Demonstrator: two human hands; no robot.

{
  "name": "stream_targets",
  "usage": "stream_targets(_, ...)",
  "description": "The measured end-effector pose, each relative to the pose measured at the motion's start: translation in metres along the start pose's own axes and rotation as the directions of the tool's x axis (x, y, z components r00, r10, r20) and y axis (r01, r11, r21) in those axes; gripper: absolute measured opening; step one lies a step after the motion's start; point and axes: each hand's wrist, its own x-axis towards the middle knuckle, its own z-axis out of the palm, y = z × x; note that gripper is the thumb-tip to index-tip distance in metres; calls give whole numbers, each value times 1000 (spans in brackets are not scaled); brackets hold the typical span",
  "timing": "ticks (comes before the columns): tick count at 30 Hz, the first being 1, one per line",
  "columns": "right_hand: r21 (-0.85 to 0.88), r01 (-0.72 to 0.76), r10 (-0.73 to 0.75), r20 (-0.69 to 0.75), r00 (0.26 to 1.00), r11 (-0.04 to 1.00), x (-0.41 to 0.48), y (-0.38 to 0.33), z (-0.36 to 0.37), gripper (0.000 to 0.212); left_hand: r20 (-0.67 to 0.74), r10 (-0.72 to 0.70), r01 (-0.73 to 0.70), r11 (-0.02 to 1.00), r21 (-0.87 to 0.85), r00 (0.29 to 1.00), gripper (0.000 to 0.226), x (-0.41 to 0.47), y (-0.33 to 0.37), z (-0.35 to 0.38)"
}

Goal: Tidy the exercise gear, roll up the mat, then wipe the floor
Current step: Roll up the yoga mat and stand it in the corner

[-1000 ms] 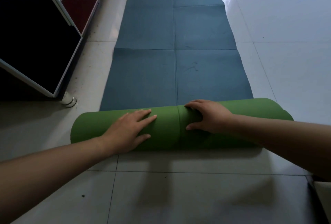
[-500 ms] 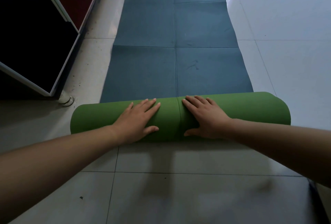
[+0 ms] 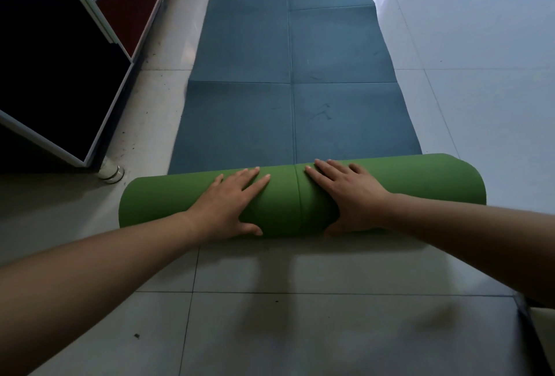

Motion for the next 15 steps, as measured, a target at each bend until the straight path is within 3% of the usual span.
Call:
stream_targets(7, 66, -19, 22, -37, 999, 998, -4, -2, -2, 111, -13, 22, -22, 1000, -11, 1000, 119, 0, -3, -1)
stream_targets(15, 104, -25, 30, -44, 999, 994, -21, -9, 6, 94, -119, 110, -119, 991, -66, 987, 96, -11, -2, 3)
